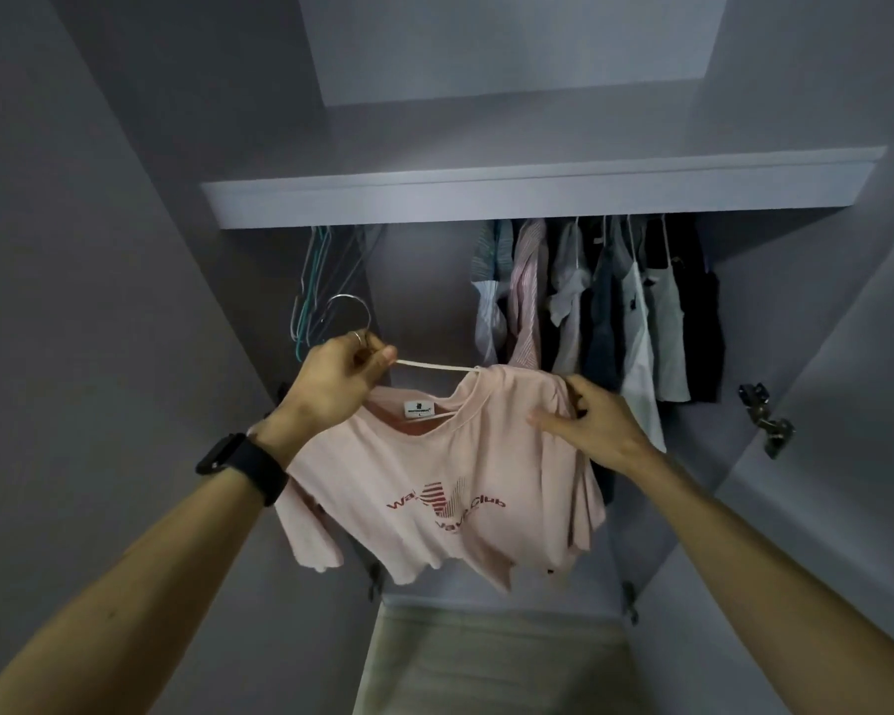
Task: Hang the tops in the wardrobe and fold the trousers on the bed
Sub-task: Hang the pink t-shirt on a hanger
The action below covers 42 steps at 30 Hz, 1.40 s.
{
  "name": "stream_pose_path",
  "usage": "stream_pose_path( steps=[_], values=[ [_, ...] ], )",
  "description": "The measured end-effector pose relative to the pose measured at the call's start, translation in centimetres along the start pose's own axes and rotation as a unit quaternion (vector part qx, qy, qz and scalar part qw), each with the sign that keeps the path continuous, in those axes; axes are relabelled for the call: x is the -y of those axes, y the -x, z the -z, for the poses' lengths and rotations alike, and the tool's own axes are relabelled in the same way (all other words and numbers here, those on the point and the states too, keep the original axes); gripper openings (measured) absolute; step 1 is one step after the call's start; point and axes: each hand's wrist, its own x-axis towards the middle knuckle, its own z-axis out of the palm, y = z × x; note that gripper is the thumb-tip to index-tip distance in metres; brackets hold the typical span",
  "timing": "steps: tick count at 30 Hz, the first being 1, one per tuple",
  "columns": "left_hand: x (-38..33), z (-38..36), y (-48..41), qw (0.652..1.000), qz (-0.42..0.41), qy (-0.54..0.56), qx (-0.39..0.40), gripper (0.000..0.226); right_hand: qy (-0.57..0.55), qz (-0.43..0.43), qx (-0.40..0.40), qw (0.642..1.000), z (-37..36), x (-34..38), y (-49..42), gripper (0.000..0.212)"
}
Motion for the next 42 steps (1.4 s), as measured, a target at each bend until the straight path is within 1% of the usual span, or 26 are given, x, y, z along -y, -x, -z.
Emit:
stream_pose_path(
  steps=[2,3,5,9,11,13,15,17,19,20,22,24,27,29,31,32,34,35,37,39,40,42],
  values=[
    [0.0,0.1,-0.4,1.000,-0.004,-0.016,0.006,0.022,0.100,-0.001,-0.004,0.995,-0.3,-1.5,-0.2,0.026],
    [0.0,0.2,-0.6,0.999,-0.007,-0.033,0.020,0.021,0.135,-0.003,-0.001,0.991,-0.3,-1.9,-0.4,0.022],
    [0.2,0.5,-1.0,0.996,-0.005,-0.070,0.057,0.022,0.162,0.001,0.010,0.987,0.4,-2.4,-0.9,0.024],
    [0.5,0.1,-1.2,0.986,-0.004,-0.130,0.108,0.023,0.168,0.024,-0.006,0.985,3.1,-1.8,-2.7,0.020],
    [0.3,-0.5,-1.1,0.989,-0.013,-0.104,0.106,0.023,0.148,0.045,-0.040,0.987,3.7,-0.4,-3.4,0.014],
    [0.0,-0.7,-1.0,0.994,-0.017,-0.058,0.089,0.022,0.115,0.063,-0.094,0.987,3.4,1.1,-3.3,0.027],
    [-0.2,-0.8,-1.0,0.997,-0.011,-0.019,0.071,0.021,0.123,0.098,-0.122,0.980,2.2,2.3,-2.7,0.034],
    [-0.2,-1.0,-0.9,0.997,0.000,-0.003,0.072,0.021,0.093,0.120,-0.119,0.981,0.9,3.4,-1.7,0.029],
    [0.0,-1.3,-0.7,0.997,0.005,-0.009,0.076,0.021,0.071,0.146,-0.084,0.983,-0.4,4.1,-1.0,0.019],
    [0.0,-1.5,-0.6,0.997,0.006,-0.011,0.075,0.020,0.077,0.163,-0.063,0.982,-1.0,4.2,-0.9,0.016],
    [0.1,-1.7,-0.5,0.997,0.008,-0.013,0.073,0.021,0.082,0.184,-0.038,0.979,-1.8,4.2,-0.8,0.013],
    [0.1,-1.7,-0.6,0.996,0.009,-0.023,0.080,0.024,0.071,0.191,-0.039,0.978,-2.4,3.7,-0.9,0.013],
    [0.1,-1.6,-0.6,0.990,0.004,-0.067,0.126,0.021,0.008,0.176,-0.074,0.982,-2.8,3.8,-1.2,0.012],
    [-0.2,-1.8,-0.5,0.983,-0.006,-0.103,0.150,0.020,-0.031,0.177,-0.098,0.979,-2.8,5.6,-1.8,0.020],
    [-0.8,-2.2,-0.4,0.984,-0.016,-0.106,0.144,0.021,-0.012,0.187,-0.083,0.979,-3.1,7.5,-2.6,0.027],
    [-1.0,-2.4,-0.4,0.985,-0.021,-0.103,0.136,0.021,0.016,0.183,-0.059,0.981,-3.3,8.0,-3.0,0.027],
    [-1.2,-2.5,-0.4,0.987,-0.017,-0.098,0.127,0.020,0.062,0.153,-0.015,0.986,-4.0,8.0,-3.1,0.029],
    [-1.0,-2.4,-0.3,0.988,-0.010,-0.091,0.127,0.020,0.074,0.139,-0.015,0.987,-4.2,7.4,-2.7,0.034],
    [0.0,-2.1,0.1,0.990,0.009,-0.072,0.122,0.020,0.086,0.145,-0.071,0.983,-4.2,5.7,-1.5,0.047],
    [1.2,-1.7,0.4,0.993,0.027,-0.049,0.103,0.022,0.082,0.134,-0.113,0.981,-3.8,3.4,-0.2,0.051],
    [1.8,-1.4,0.5,0.994,0.034,-0.040,0.092,0.023,0.083,0.112,-0.109,0.984,-3.6,2.1,0.4,0.051],
    [2.4,-0.6,0.6,0.996,0.046,-0.023,0.076,0.025,0.092,0.048,-0.062,0.993,-3.6,-0.3,1.2,0.048]
  ],
)
